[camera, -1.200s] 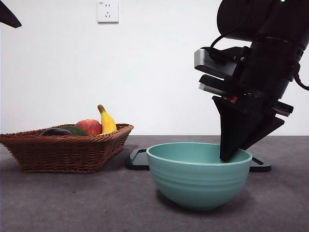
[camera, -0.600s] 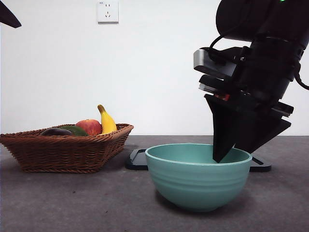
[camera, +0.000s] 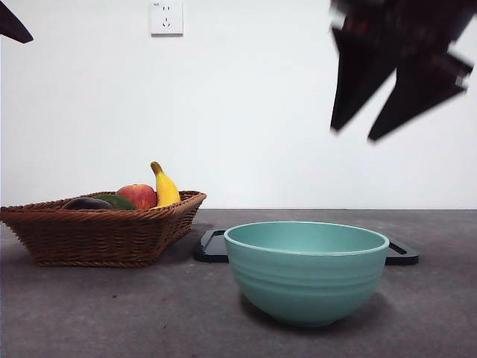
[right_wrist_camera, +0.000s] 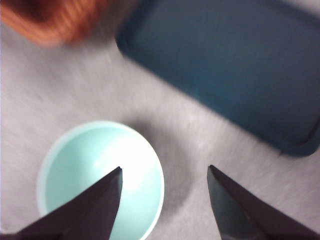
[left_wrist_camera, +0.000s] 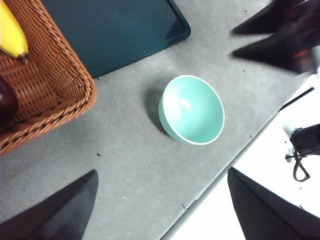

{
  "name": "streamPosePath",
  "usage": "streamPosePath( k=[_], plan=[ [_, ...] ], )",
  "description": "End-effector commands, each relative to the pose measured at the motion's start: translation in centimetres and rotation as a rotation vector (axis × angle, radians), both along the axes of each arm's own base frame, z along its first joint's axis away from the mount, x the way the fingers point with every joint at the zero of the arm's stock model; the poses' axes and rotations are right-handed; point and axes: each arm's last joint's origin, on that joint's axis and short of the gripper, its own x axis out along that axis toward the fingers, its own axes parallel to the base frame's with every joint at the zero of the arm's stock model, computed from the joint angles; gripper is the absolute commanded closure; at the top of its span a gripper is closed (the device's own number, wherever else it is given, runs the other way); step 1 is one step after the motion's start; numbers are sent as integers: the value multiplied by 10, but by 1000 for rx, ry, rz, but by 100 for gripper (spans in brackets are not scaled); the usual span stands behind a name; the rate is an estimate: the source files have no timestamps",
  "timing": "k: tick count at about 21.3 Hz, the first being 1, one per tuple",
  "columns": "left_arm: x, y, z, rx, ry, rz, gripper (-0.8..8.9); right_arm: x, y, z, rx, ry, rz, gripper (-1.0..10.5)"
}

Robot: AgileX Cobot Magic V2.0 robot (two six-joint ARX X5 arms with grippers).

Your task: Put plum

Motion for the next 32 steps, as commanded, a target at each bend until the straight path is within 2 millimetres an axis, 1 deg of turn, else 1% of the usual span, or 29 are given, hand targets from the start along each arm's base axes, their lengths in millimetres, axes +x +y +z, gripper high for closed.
streamPosePath(
  k=[1, 3, 5, 8, 11, 26, 27, 29, 30, 32],
  plan=[
    [2, -1, 6, -6, -32, -15, 412, -8, -4, 25, 40, -70, 20, 676],
    [2, -1, 6, -6, -32, -15, 412, -20, -10, 41, 83, -92, 50, 676],
    [2, -1, 6, -6, -32, -15, 412, -31, -15, 50, 134, -79, 109, 676],
    [2, -1, 6, -7, -31, -15, 412, -48, -22, 54, 188, -17, 188, 676],
    [1, -1, 6, -6, -31, -15, 412, -59, -27, 54, 194, 43, 238, 677],
    [1, -1, 6, -6, -31, -15, 423, -61, -29, 52, 173, 65, 244, 677],
    [1, -1, 6, -6, -31, -15, 448, -61, -29, 52, 173, 65, 244, 677],
    [1, -1, 6, -6, -31, -15, 572, -61, -29, 51, 173, 65, 244, 692],
    [1, -1, 6, -6, -31, -15, 639, -61, -29, 51, 173, 65, 244, 725],
    [2, -1, 6, -6, -32, -15, 791, -61, -29, 51, 172, 65, 244, 856]
  ],
)
